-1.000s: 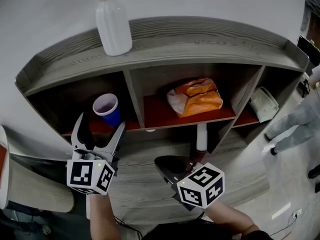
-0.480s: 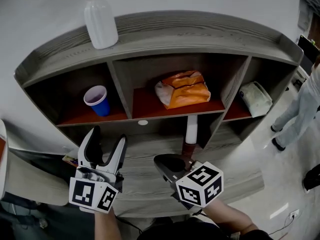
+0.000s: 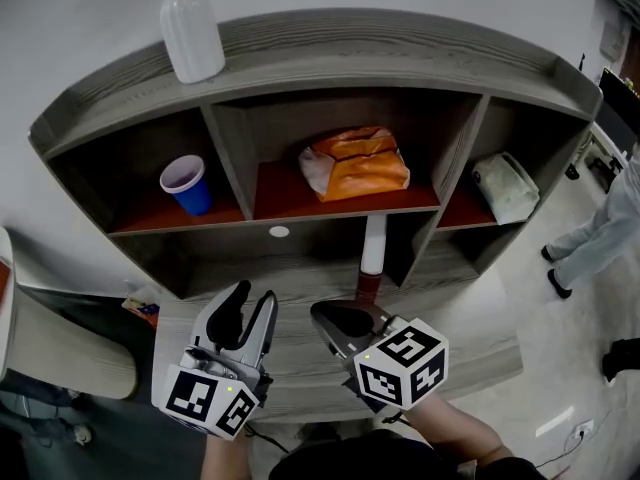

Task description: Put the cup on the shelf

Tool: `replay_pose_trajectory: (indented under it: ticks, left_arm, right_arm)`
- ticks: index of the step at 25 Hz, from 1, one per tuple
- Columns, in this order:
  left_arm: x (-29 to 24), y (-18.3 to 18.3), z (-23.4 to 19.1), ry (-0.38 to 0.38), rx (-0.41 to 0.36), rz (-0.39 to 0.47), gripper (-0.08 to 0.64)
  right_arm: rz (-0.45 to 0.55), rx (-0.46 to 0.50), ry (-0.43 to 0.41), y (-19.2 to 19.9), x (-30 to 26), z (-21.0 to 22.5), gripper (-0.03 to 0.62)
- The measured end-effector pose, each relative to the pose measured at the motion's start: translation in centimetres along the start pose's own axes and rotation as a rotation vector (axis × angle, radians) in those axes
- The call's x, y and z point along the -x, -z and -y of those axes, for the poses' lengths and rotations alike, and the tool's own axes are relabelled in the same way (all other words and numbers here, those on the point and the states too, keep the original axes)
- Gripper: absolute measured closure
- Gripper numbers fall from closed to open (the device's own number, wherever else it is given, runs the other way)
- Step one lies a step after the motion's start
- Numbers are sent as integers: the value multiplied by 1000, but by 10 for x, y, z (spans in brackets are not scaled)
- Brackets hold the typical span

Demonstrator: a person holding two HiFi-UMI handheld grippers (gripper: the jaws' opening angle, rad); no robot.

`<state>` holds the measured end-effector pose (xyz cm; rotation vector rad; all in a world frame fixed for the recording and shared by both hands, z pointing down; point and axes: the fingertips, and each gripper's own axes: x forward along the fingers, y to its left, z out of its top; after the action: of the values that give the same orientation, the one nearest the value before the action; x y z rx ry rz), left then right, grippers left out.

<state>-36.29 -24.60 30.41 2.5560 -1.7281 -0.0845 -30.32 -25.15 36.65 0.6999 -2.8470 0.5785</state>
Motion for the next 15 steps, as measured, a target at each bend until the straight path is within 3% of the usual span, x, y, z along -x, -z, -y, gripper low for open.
replay_pose_trajectory:
  ticks: [5,15]
  left_arm:
    - [5,17,13,10,23,-37,481]
    - [18,53,34,13,45,-133,515]
  right_arm:
    - [1,-1,-2,6,5,-2,592]
    - [-5,-5,4,19,15,-2,592]
